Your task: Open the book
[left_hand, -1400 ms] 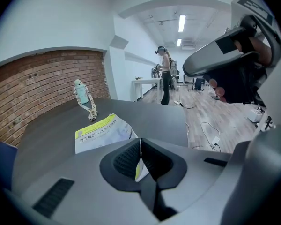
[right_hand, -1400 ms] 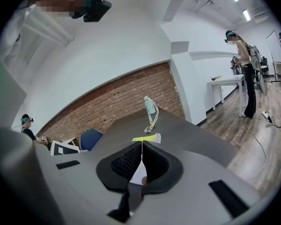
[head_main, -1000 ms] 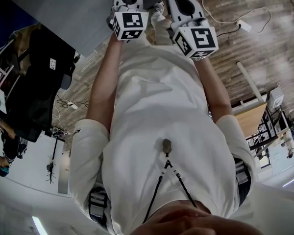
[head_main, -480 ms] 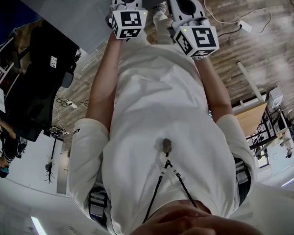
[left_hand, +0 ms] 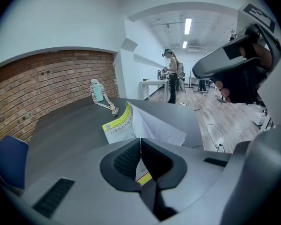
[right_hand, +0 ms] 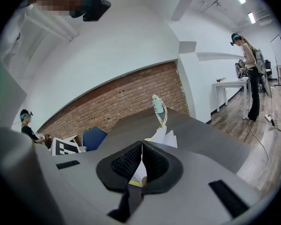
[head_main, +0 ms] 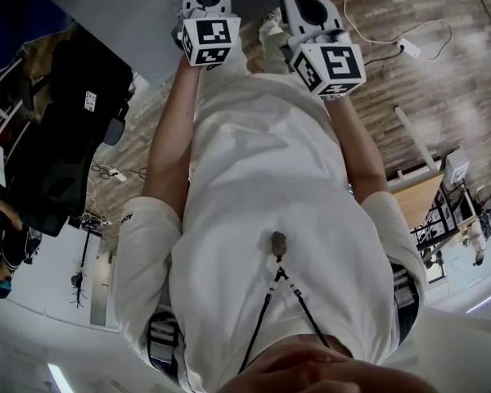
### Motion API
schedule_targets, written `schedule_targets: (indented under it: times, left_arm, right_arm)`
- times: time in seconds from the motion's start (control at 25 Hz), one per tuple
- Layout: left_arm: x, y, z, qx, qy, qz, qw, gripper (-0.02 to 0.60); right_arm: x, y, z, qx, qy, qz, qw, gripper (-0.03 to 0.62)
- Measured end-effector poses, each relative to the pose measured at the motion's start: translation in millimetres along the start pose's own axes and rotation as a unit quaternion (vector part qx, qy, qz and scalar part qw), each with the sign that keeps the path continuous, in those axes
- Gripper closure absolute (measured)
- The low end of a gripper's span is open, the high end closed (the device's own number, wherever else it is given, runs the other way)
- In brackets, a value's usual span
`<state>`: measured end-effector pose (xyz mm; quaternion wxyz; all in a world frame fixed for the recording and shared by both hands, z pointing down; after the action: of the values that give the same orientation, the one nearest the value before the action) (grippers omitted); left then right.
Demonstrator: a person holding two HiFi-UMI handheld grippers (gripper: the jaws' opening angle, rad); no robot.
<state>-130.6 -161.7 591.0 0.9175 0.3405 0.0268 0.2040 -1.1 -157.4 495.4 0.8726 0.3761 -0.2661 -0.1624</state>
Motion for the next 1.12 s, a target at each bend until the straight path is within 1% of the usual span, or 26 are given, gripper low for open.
schedule_targets:
  times: [0.28,0.84,1.0,1.12]
  left_arm:
    - [-21,14,-7,-0.010,-0.009,-0.013,0.9998,0.557]
    - [-56,48,-17,-0.023,-0.031,-0.041,0.9984,0.558]
    - [-68,61,-25,-0.029,-0.041,-0.054,0.9973,0.558]
    - [-83,75,-32,-0.032,-0.052,-0.073,0.9955,0.560]
  right_arm:
    - [-13,-5,8,-0.003,-0.004,-0.005,1.000,0.557]
    - [-45,0,30,-0.018,-0.023,-0.021,0.999,0.557]
    - [-57,2,34,-0.021,-0.028,-0.026,0.999,0.557]
    - [-67,3,38,-0.023,-0.032,-0.029,0.999,0.557]
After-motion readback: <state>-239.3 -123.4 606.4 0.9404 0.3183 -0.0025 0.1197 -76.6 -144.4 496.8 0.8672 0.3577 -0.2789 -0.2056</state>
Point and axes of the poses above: the fingertips, and each gripper's own axes: z forward along the fingers, x to its right, y out of its underside, the point moved 3 cm from there along -z, backward along the fingers, and after that the axes turned 13 degrees about -x, right-handed, at the moved point
